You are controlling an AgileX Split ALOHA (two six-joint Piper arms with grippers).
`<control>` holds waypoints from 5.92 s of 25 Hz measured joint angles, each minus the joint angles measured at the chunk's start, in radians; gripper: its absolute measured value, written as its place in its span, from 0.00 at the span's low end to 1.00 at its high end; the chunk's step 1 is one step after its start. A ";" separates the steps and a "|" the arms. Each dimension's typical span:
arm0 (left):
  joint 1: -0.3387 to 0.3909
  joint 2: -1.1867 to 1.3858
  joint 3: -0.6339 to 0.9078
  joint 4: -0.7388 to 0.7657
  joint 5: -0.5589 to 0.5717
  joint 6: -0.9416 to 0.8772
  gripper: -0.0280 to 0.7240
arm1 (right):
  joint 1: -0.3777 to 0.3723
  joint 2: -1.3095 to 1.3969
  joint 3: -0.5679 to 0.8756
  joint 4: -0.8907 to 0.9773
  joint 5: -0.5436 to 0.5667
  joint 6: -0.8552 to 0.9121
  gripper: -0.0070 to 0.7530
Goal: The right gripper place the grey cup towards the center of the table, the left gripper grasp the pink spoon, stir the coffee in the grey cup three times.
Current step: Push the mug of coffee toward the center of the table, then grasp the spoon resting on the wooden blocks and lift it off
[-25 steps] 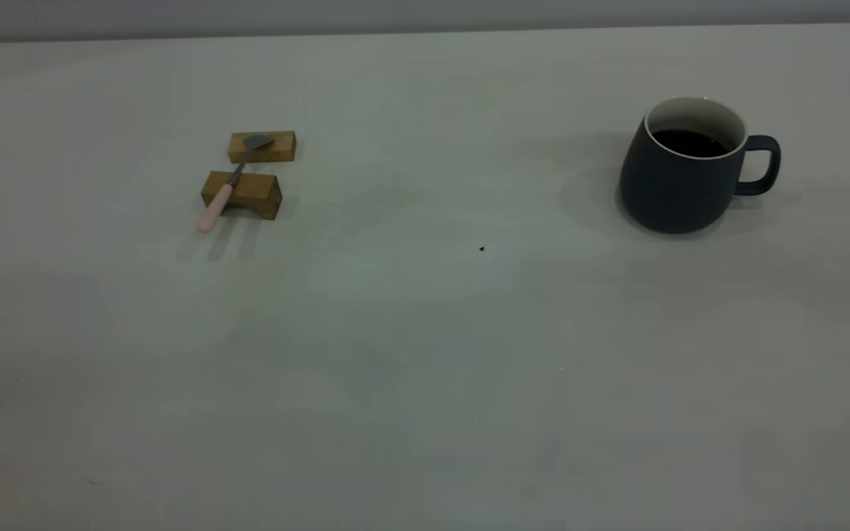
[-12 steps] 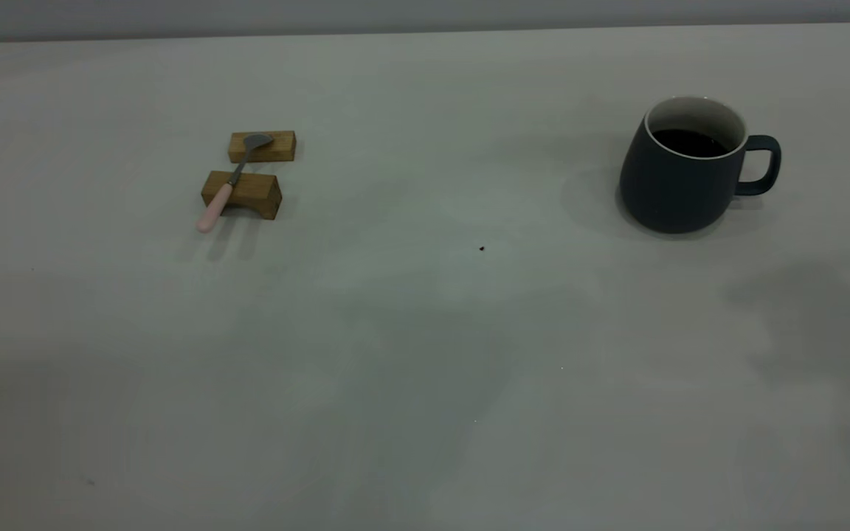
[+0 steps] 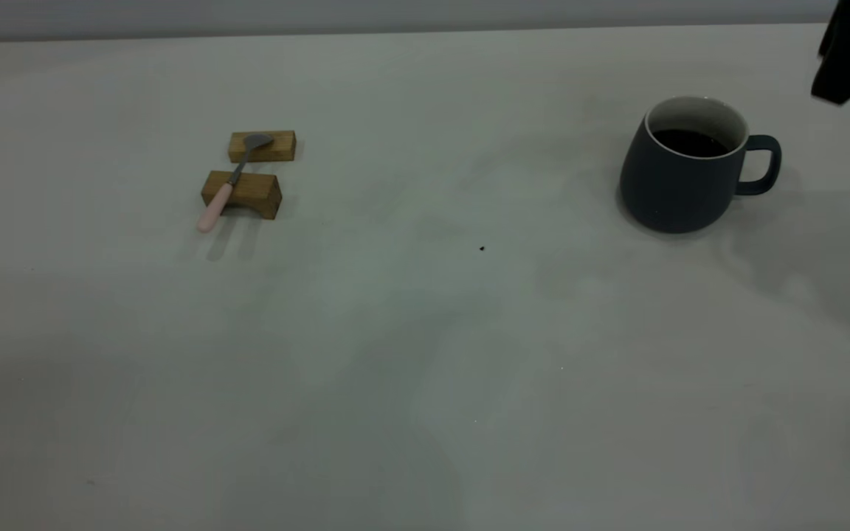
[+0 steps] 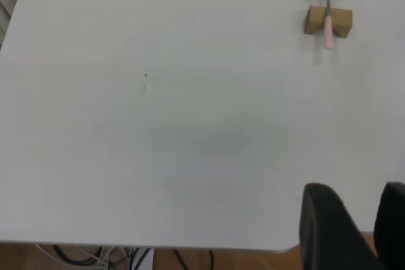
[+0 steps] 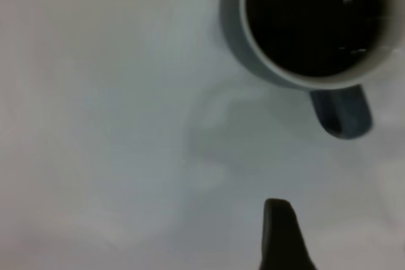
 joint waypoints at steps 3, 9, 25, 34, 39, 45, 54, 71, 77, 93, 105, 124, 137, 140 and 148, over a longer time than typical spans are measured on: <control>0.000 0.000 0.000 0.000 0.000 0.000 0.38 | -0.037 0.123 -0.115 0.026 0.053 -0.118 0.66; 0.000 0.000 0.000 0.000 0.000 0.000 0.38 | -0.083 0.260 -0.215 0.087 0.047 -0.265 0.66; 0.000 0.000 0.000 0.000 0.000 0.000 0.38 | -0.044 0.374 -0.224 0.358 -0.034 -0.627 0.66; 0.000 0.000 0.000 0.000 0.000 0.000 0.38 | 0.121 0.395 -0.225 0.425 -0.084 -0.632 0.66; 0.000 0.000 0.000 0.000 0.000 0.000 0.38 | 0.219 0.395 -0.225 0.513 -0.158 -0.634 0.66; 0.000 0.000 0.000 0.000 0.000 0.000 0.38 | 0.286 0.395 -0.225 0.620 -0.246 -0.636 0.66; 0.000 0.000 0.000 0.000 0.000 0.000 0.38 | 0.287 0.301 -0.223 0.474 -0.085 -0.409 0.66; 0.000 0.000 0.000 0.000 0.000 0.000 0.38 | 0.279 -0.596 0.040 0.144 0.411 1.028 0.66; 0.000 0.000 0.000 0.000 0.000 0.000 0.38 | 0.279 -0.924 0.356 -0.158 0.418 1.368 0.66; 0.000 0.000 0.000 0.000 0.000 0.000 0.38 | 0.119 -1.674 0.902 -0.224 0.304 1.461 0.66; 0.000 0.000 0.000 0.000 0.000 0.001 0.38 | 0.057 -2.046 0.902 -0.219 0.320 1.462 0.66; 0.000 0.000 0.000 0.000 0.000 0.001 0.38 | 0.057 -2.047 0.902 -0.222 0.320 1.459 0.66; 0.000 0.162 -0.033 -0.032 -0.102 0.001 0.50 | 0.057 -2.047 0.902 -0.222 0.320 1.459 0.66; 0.000 0.343 -0.065 -0.070 -0.175 0.024 0.64 | 0.057 -2.047 0.902 -0.222 0.320 1.459 0.66; 0.000 0.904 -0.175 -0.190 -0.370 0.078 0.80 | 0.057 -2.047 0.902 -0.222 0.320 1.458 0.66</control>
